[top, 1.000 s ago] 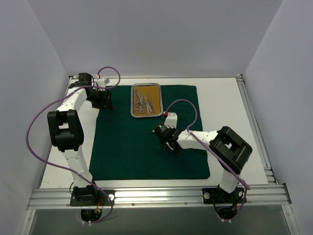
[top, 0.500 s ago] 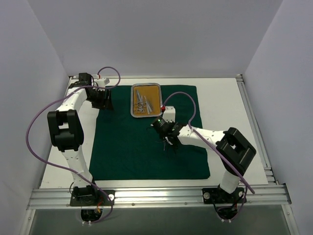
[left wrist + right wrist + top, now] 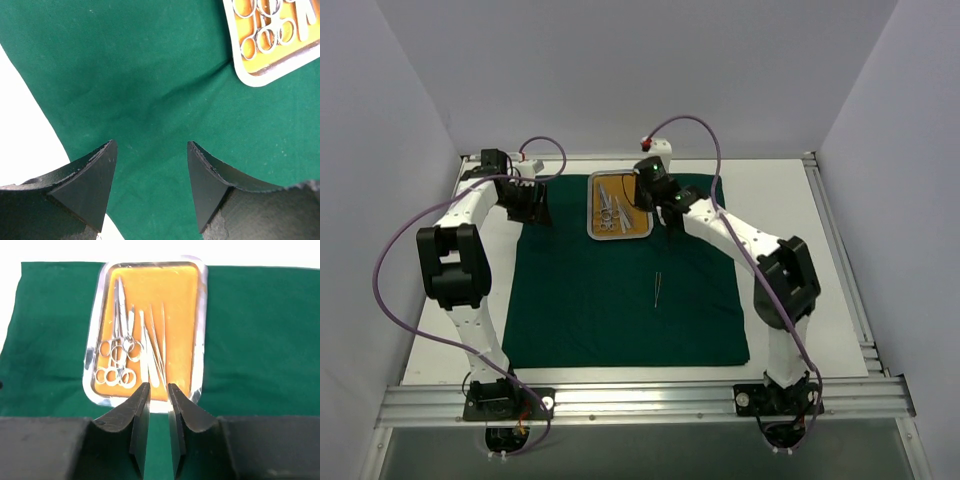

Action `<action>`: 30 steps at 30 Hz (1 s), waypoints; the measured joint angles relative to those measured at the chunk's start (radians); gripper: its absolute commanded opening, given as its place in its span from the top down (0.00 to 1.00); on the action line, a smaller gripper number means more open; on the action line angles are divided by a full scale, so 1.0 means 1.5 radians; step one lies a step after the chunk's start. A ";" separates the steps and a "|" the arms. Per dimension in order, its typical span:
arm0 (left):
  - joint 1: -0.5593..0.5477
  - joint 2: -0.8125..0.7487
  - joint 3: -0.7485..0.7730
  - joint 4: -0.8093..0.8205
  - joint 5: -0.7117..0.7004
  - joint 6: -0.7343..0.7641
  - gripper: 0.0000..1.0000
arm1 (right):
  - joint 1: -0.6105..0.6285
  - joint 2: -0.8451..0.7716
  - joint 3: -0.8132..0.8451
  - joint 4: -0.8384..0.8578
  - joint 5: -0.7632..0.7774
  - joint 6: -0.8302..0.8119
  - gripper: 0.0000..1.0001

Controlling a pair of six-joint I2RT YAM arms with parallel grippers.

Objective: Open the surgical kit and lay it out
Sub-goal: Place the medical item in the surgical kit, then pick up the medical item from the container.

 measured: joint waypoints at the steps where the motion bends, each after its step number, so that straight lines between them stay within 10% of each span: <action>1: 0.000 0.000 0.000 0.000 -0.001 0.000 0.33 | -0.004 0.031 0.038 0.002 -0.011 -0.014 0.83; 12: 0.000 0.000 0.000 -0.002 -0.010 0.007 0.33 | -0.015 0.350 0.396 -0.061 -0.052 -0.102 0.88; 30: 0.000 0.000 0.000 -0.002 -0.010 0.012 0.33 | -0.045 0.429 0.432 -0.077 -0.048 -0.104 0.92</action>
